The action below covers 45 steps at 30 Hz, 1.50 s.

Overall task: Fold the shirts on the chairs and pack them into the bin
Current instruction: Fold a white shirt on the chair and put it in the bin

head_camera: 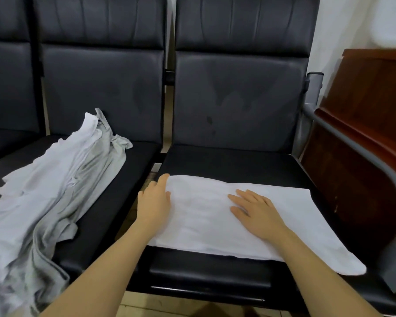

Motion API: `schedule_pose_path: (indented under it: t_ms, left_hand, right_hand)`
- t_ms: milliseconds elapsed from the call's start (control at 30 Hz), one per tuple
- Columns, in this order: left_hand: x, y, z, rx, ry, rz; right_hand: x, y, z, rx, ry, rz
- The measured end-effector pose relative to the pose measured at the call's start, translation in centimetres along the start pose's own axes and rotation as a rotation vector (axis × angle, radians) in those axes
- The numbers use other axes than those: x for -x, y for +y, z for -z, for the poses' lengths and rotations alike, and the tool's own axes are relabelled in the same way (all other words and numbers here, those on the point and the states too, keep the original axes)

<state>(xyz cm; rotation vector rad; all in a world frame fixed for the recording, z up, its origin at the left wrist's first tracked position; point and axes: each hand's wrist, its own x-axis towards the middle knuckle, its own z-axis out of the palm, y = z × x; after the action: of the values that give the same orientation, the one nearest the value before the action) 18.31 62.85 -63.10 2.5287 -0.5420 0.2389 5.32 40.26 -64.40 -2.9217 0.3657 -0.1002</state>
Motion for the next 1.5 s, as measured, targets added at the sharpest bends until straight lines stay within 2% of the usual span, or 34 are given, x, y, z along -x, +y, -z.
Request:
schedule_pose_path:
  t_ms: [67,133,267,467,533,633,733,933,1000,1133,1267,1400,1500]
  left_hand:
    - [-0.2,0.2,1.0,0.206,0.048,-0.044]
    - [-0.3,0.4,1.7,0.293,0.064,-0.104]
    - [-0.2,1.1,2.3,0.317,0.118,-0.234]
    - [0.5,4.1,2.9,0.328,0.215,-0.400]
    - [0.9,5.9,2.6,0.387,0.180,-0.413]
    - [1.4,9.0,2.1,0.513,0.031,-0.364]
    - [1.9,11.2,1.1,0.466,-0.062,-0.375]
    - [2.7,14.8,-2.0,0.398,-0.078,-0.439]
    - [2.9,16.0,-3.1,0.368,-0.088,-0.452]
    - [2.8,18.6,-4.7,0.506,-0.118,-0.443]
    - [2.1,19.1,-5.9,0.379,-0.169,-0.536]
    - [0.9,17.2,-5.9,0.370,-0.104,-0.415]
    - [0.1,15.0,-5.7,0.260,-0.126,-0.381]
  right_hand:
    - [-0.2,-0.8,-0.2,0.008,0.003,-0.005]
    - [-0.6,-2.1,-0.7,0.002,-0.002,-0.002]
    - [-1.7,-4.9,-1.6,-0.034,0.031,0.001]
    - [-1.7,-4.5,-0.7,-0.313,0.162,-0.010]
    - [-0.6,-2.8,0.0,-0.209,0.191,-0.003]
    - [1.6,0.6,1.0,-0.113,0.174,-0.052]
    - [3.7,3.8,2.1,-0.079,0.147,-0.146]
    - [5.4,5.5,1.8,-0.095,0.132,-0.205]
    - [5.2,5.6,1.6,-0.124,0.177,-0.228]
    - [5.3,6.0,1.8,-0.233,0.345,-0.327]
    - [5.6,6.5,2.0,-0.418,0.486,-0.385]
    - [4.8,6.9,2.5,-0.430,0.541,-0.409]
    - [3.1,6.4,2.8,-0.430,0.514,-0.463]
